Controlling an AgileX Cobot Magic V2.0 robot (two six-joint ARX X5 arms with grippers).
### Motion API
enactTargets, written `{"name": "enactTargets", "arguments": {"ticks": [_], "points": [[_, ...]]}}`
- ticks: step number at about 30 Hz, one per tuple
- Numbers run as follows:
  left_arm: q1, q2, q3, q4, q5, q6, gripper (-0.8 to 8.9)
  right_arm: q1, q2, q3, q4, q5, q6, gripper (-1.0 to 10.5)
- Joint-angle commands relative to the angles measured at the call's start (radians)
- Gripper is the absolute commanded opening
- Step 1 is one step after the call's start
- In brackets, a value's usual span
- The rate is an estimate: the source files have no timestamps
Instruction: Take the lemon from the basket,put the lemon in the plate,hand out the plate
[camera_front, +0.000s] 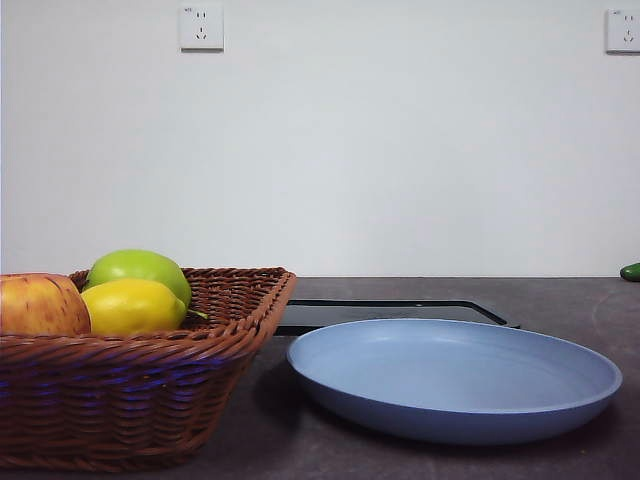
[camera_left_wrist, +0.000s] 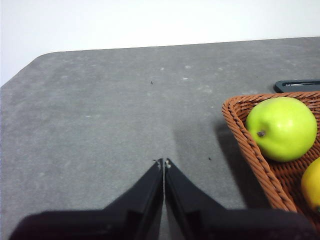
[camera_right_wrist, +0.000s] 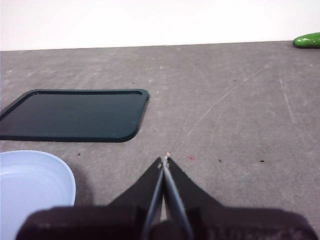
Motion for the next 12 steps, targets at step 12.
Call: {"name": "enactTargets", "arguments": {"ticks": [12], "points": [[0.003,-0.003,-0.003,0.029,0.296,-0.368,0.07,0.001,-0.004,-0.011,0.055,-0.005,0.489,0.0]]}}
